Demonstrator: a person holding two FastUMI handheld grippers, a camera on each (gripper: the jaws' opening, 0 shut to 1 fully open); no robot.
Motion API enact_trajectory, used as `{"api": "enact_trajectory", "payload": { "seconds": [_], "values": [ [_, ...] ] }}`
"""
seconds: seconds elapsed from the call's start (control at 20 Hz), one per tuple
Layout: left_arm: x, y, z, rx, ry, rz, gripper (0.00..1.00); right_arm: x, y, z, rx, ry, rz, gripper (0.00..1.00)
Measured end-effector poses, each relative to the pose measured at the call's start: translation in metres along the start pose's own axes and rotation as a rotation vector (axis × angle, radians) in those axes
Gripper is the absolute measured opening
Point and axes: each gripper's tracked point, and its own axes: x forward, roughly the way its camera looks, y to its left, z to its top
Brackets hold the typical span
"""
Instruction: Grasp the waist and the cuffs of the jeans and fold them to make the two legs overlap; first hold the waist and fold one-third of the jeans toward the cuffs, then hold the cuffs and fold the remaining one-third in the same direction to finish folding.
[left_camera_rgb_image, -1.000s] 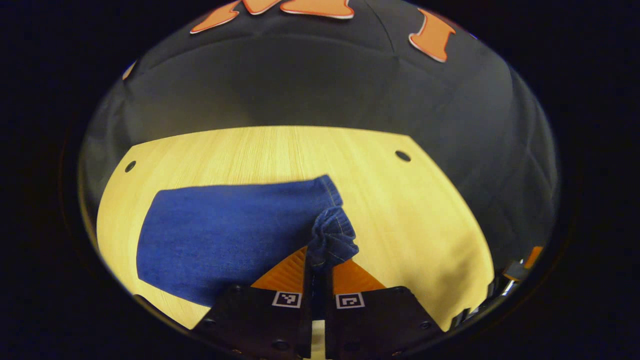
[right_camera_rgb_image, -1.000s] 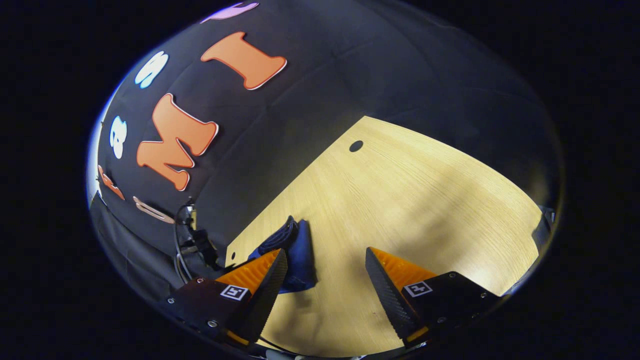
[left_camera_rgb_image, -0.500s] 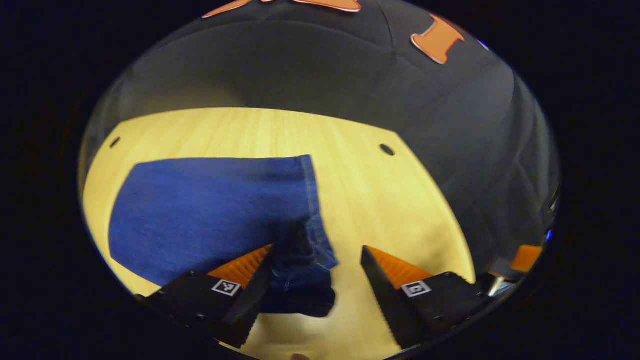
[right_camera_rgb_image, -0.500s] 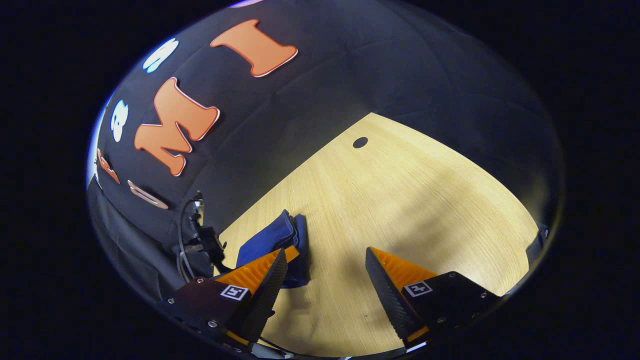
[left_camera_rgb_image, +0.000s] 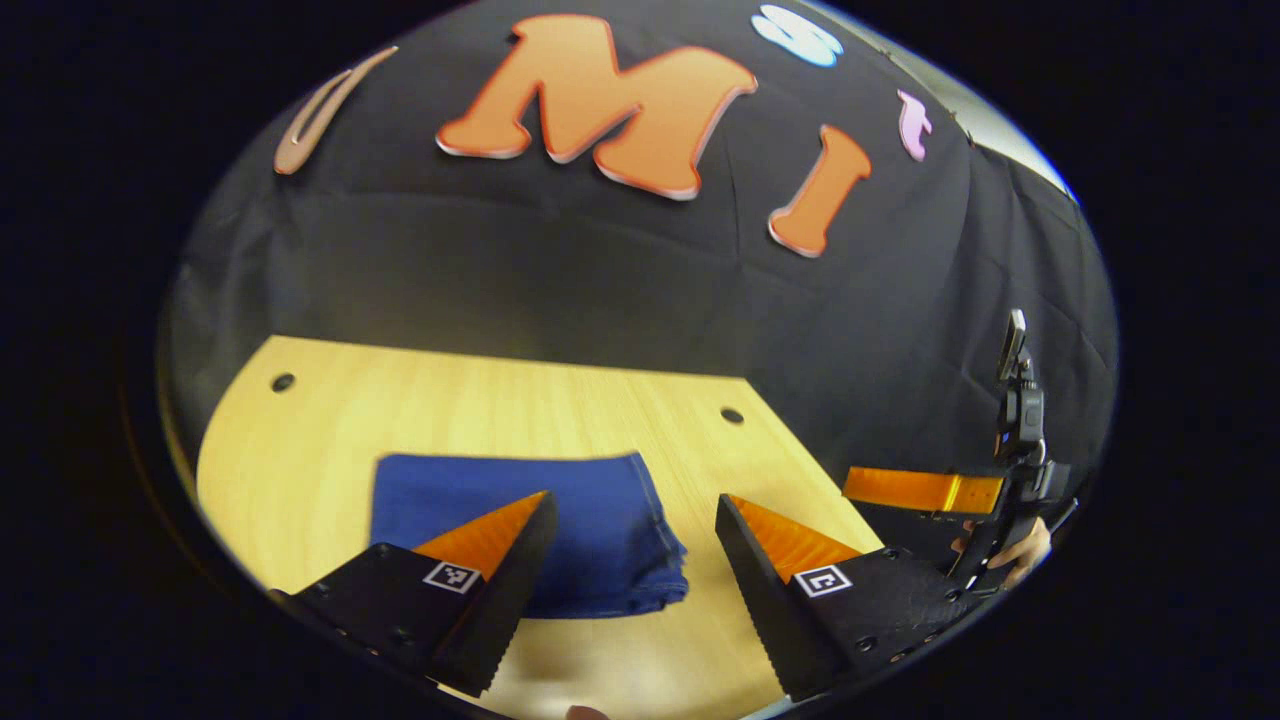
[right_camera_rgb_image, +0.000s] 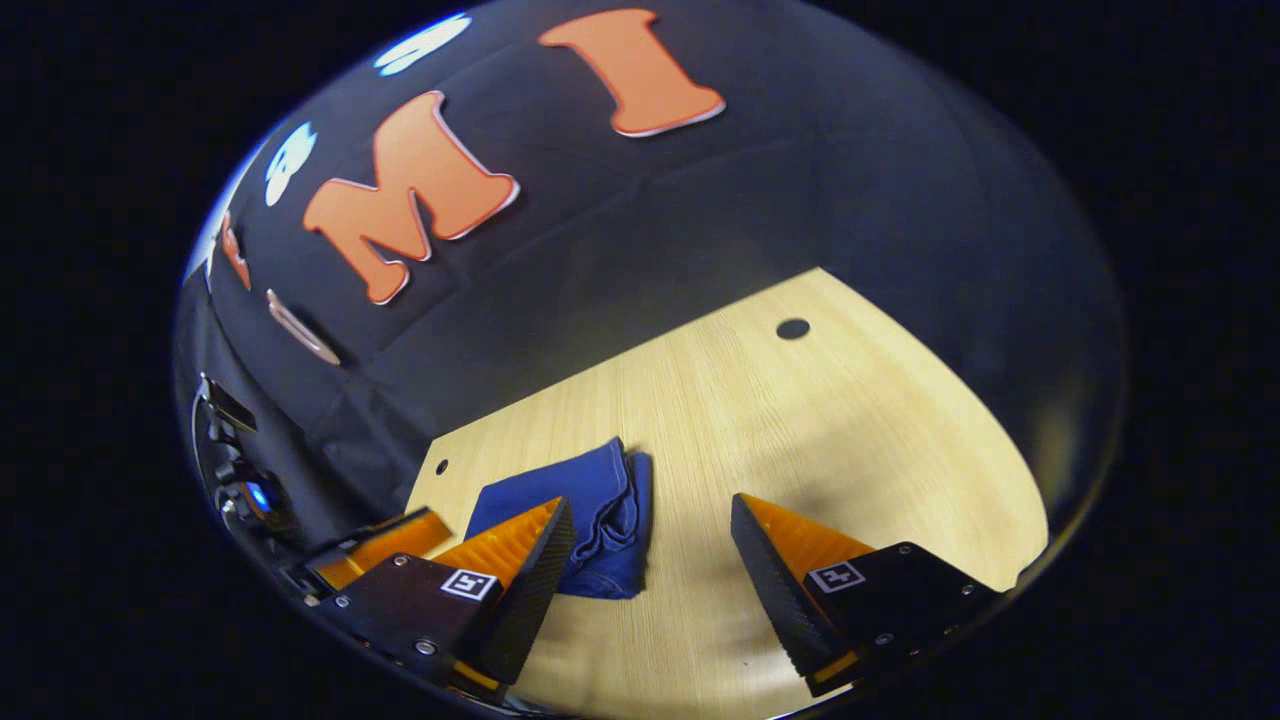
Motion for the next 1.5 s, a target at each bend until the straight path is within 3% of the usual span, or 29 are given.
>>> {"api": "enact_trajectory", "payload": {
  "seconds": [0.2, 0.4, 0.65, 0.9, 0.95, 1.0, 1.15, 1.35, 1.5],
  "values": [
    [-0.064, 0.077, 0.063, 0.047, -0.224, 0.136, 0.98, -0.022, 0.033, 0.027, -0.149, -0.113, -0.033, 0.97],
    [-0.108, 0.137, 0.090, 0.090, -0.388, 0.232, 0.97, -0.049, 0.090, 0.054, -0.158, -0.260, 0.025, 0.97],
    [-0.173, 0.198, 0.101, 0.042, -0.447, 0.273, 0.97, -0.084, 0.120, 0.077, -0.193, -0.444, -0.051, 0.96],
    [-0.220, 0.228, 0.113, -0.035, -0.487, 0.254, 0.98, -0.108, 0.155, 0.074, -0.076, -0.470, 0.003, 1.00],
    [-0.228, 0.231, 0.116, -0.040, -0.493, 0.253, 0.98, -0.110, 0.161, 0.077, -0.045, -0.485, 0.027, 0.96],
    [-0.236, 0.233, 0.119, -0.035, -0.499, 0.253, 0.97, -0.112, 0.164, 0.077, -0.036, -0.492, 0.034, 1.00],
    [-0.262, 0.242, 0.133, -0.001, -0.526, 0.289, 0.97, -0.117, 0.155, 0.078, -0.135, -0.497, -0.040, 0.96],
    [-0.277, 0.251, 0.138, -0.011, -0.547, 0.322, 0.97, -0.125, 0.162, 0.080, -0.221, -0.500, -0.053, 1.00],
    [-0.280, 0.258, 0.132, -0.043, -0.534, 0.335, 0.97, -0.128, 0.161, 0.079, -0.233, -0.500, -0.056, 0.96]
  ]
}}
